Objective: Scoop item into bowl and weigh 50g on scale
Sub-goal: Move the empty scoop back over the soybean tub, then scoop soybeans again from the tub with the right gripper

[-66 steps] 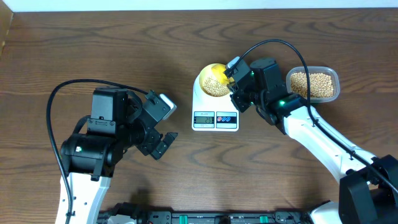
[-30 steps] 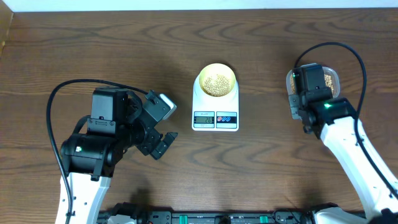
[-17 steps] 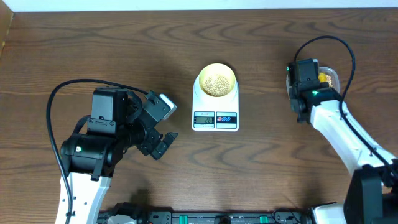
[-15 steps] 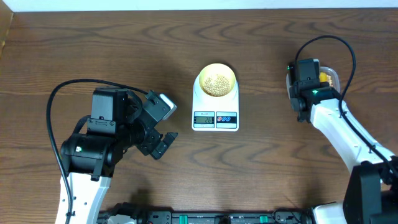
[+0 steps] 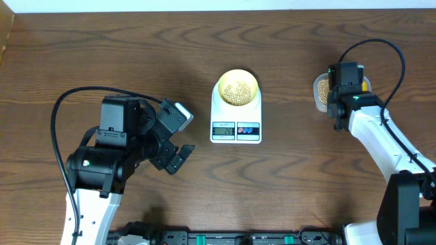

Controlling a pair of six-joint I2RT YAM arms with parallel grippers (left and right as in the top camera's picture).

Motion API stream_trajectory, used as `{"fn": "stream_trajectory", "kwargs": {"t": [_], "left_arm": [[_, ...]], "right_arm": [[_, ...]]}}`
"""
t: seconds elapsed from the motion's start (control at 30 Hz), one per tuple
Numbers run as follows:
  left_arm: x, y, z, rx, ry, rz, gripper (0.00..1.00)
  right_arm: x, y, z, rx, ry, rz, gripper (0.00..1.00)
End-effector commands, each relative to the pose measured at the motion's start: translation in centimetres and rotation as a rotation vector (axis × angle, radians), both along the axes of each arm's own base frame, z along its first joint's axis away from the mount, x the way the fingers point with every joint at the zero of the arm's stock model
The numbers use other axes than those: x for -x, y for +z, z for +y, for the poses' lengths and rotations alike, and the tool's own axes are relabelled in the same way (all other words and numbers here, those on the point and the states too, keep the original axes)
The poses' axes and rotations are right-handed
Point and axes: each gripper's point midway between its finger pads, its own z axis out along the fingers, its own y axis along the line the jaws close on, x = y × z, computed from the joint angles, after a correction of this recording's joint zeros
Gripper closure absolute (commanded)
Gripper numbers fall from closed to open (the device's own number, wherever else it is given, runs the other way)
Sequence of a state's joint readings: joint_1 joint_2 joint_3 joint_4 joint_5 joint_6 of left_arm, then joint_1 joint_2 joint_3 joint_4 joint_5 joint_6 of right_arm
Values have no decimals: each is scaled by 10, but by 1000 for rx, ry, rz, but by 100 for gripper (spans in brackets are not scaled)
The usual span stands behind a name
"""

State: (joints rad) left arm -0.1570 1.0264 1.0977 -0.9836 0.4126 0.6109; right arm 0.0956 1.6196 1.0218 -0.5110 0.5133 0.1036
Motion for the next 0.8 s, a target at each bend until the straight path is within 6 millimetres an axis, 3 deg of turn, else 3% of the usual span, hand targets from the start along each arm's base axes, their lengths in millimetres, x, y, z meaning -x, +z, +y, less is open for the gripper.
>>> {"fn": "stream_trajectory", "kwargs": {"t": [0.0, 0.5, 0.63, 0.77], "left_arm": [[-3, 7, 1, -7, -7, -27, 1], [-3, 7, 1, -7, -7, -27, 1], [-3, 7, 1, -7, -7, -27, 1], [-3, 7, 1, -7, -7, -27, 1]], "right_arm": [[-2, -6, 8, -87, 5, -3, 99], [4, -11, 13, -116, 20, 32, 99], [0, -6, 4, -76, -5, 2, 99], [-2, -10, 15, -142, 24, 5, 99]]}}
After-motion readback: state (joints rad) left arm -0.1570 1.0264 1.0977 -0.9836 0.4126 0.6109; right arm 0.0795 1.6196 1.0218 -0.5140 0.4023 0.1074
